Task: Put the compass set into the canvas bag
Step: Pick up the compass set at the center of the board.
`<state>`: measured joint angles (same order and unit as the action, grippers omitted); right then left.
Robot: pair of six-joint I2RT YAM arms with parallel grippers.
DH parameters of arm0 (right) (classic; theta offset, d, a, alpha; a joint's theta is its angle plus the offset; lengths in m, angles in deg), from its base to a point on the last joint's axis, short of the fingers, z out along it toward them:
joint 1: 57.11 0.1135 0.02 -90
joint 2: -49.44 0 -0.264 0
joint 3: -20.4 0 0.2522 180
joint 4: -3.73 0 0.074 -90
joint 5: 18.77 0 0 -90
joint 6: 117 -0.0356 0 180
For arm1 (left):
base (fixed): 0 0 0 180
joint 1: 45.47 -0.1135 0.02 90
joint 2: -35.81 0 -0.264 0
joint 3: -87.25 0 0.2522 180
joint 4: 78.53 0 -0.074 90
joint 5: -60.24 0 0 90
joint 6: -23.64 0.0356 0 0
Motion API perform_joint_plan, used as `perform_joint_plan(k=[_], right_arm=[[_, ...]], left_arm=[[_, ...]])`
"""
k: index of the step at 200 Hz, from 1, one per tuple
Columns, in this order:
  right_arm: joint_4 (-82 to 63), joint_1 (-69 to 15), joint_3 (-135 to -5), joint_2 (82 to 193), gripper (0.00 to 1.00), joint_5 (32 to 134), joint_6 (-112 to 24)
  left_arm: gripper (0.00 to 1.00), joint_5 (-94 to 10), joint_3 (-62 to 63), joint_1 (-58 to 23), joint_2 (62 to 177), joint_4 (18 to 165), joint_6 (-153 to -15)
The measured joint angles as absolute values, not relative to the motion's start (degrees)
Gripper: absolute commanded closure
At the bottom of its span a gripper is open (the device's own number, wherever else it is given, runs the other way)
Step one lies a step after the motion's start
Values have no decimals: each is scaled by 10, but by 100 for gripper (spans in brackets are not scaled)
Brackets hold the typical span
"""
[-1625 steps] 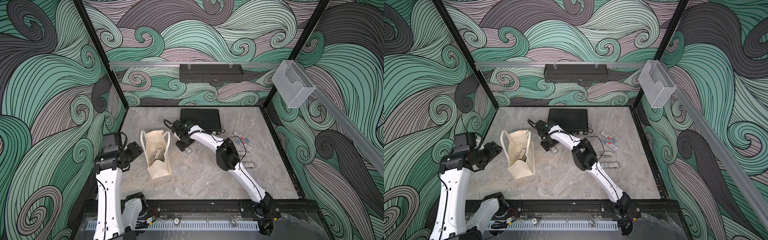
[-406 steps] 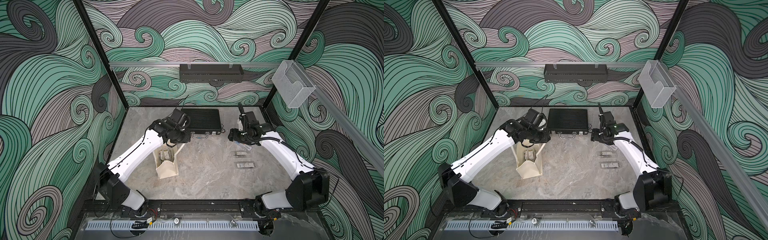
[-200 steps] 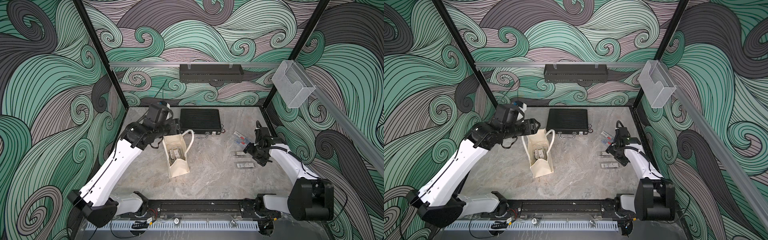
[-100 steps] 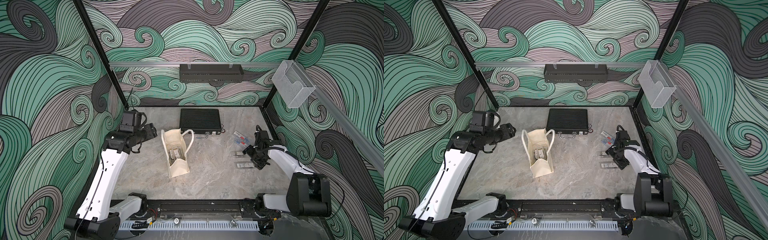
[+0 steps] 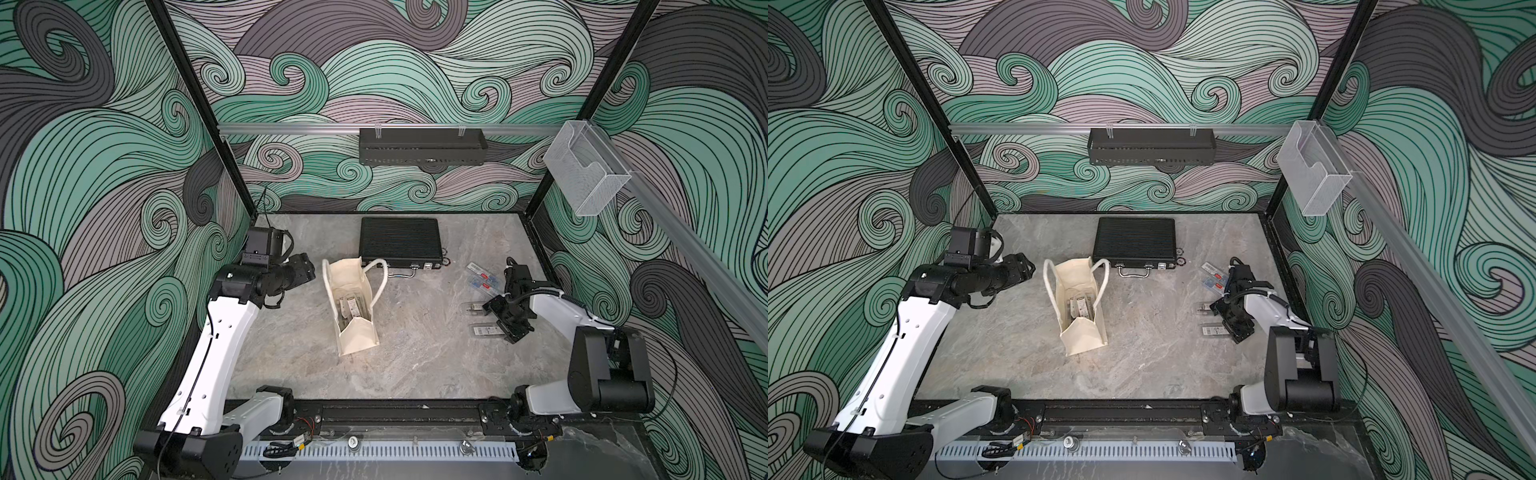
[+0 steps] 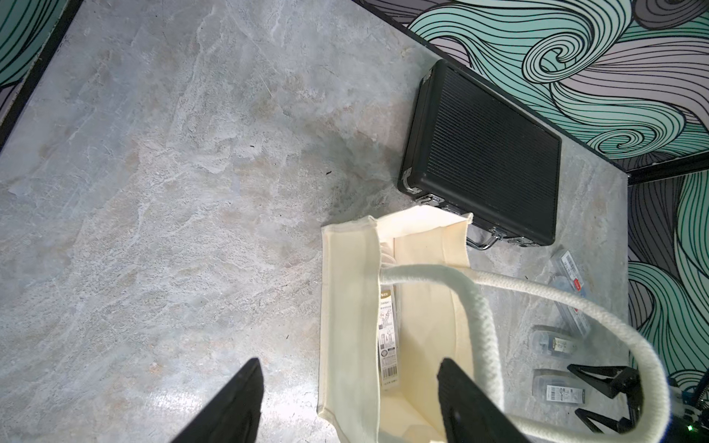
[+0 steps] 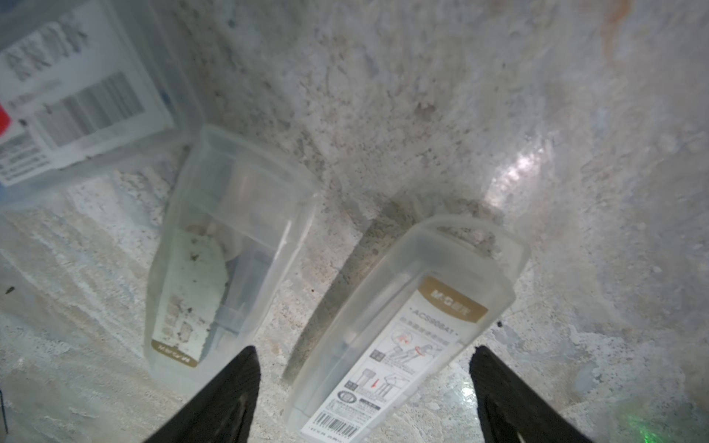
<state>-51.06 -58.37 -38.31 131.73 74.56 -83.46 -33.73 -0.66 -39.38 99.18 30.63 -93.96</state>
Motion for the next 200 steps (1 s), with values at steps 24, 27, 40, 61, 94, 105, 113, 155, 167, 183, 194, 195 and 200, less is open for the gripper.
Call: perform_joint_plan(k=[24,27,40,61,94,105,113,155,167,183,194,195,200], right_arm=[[-511,-584,-376,1303,16,746,-846],[-511,-584,-376,1302,16,746,-846],[-508,-584,-374,1301,17,746,-850],[-501,-583,-367,1304,20,747,-858],[-491,-574,-366,1329,24,749,-860],[-490,-568,-366,1337,25,749,-860],[-489,-563,-366,1342,26,749,-860],[-499,-549,-378,1362,31,745,-858],[-501,-548,-379,1364,33,743,-856],[-503,-547,-379,1364,34,742,-853],[-505,-546,-379,1364,35,741,-849],[-505,-546,-379,1364,35,741,-849],[-505,-545,-379,1364,36,740,-846]], left_arm=[[27,-341,-4,-394,992,310,-940],[27,-342,-4,-394,992,311,-940],[27,-344,-2,-394,992,315,-941],[27,-348,3,-394,992,320,-944],[27,-352,16,-394,989,323,-949],[27,-352,17,-394,988,323,-951],[26,-353,17,-394,987,324,-952],[27,-353,17,-394,982,324,-953],[27,-353,17,-394,982,324,-952],[27,-353,16,-395,982,323,-952],[27,-352,16,-395,982,323,-952],[27,-352,16,-395,982,323,-952],[27,-352,16,-395,982,323,-952]])
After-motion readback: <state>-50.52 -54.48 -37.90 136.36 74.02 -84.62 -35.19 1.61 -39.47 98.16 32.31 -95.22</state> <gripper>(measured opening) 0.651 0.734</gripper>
